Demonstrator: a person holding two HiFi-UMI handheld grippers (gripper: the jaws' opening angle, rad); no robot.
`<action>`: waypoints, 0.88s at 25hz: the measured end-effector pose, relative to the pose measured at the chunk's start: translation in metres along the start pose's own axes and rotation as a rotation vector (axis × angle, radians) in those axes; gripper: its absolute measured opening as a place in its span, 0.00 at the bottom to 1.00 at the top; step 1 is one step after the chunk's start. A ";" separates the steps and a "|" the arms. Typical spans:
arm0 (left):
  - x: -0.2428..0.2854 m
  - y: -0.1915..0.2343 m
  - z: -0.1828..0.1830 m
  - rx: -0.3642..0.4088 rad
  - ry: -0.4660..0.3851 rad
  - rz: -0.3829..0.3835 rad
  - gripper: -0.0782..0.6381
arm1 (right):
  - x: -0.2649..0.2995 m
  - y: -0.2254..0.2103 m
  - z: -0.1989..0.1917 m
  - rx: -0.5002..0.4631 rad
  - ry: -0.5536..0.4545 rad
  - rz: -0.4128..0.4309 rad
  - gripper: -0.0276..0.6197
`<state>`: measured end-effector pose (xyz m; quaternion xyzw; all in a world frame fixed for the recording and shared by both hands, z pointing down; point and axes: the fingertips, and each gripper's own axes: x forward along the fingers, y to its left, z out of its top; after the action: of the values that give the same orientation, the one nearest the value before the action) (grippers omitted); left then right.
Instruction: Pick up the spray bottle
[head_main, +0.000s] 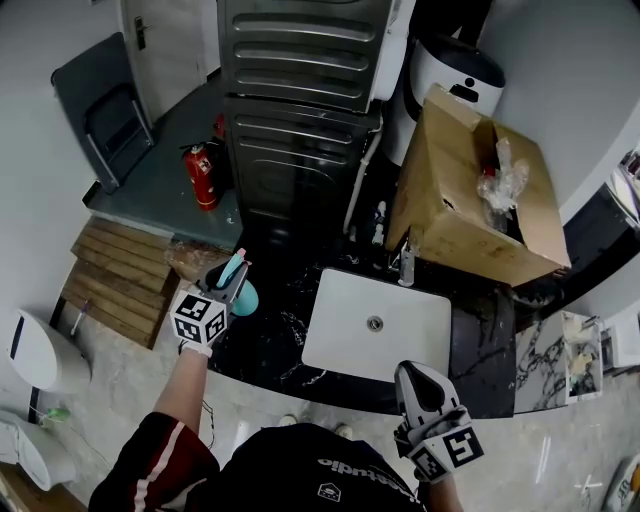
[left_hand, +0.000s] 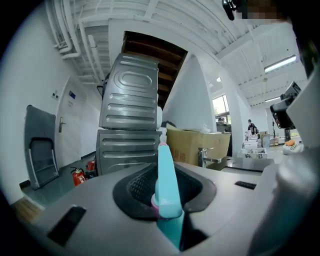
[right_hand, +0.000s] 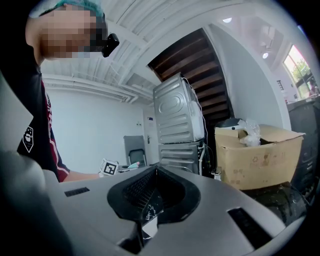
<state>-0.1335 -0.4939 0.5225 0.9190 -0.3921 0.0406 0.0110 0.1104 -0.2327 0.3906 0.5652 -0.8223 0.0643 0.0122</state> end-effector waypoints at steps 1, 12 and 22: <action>-0.003 -0.009 0.008 0.004 -0.016 -0.007 0.23 | -0.001 -0.002 0.003 0.003 -0.009 0.004 0.10; -0.040 -0.137 0.114 0.011 -0.164 -0.212 0.23 | -0.017 -0.027 0.009 -0.051 -0.015 0.018 0.10; -0.052 -0.242 0.150 0.015 -0.195 -0.392 0.23 | -0.025 -0.034 0.011 -0.055 -0.040 0.058 0.10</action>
<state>0.0158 -0.2967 0.3711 0.9773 -0.2047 -0.0486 -0.0261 0.1517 -0.2233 0.3807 0.5416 -0.8400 0.0310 0.0094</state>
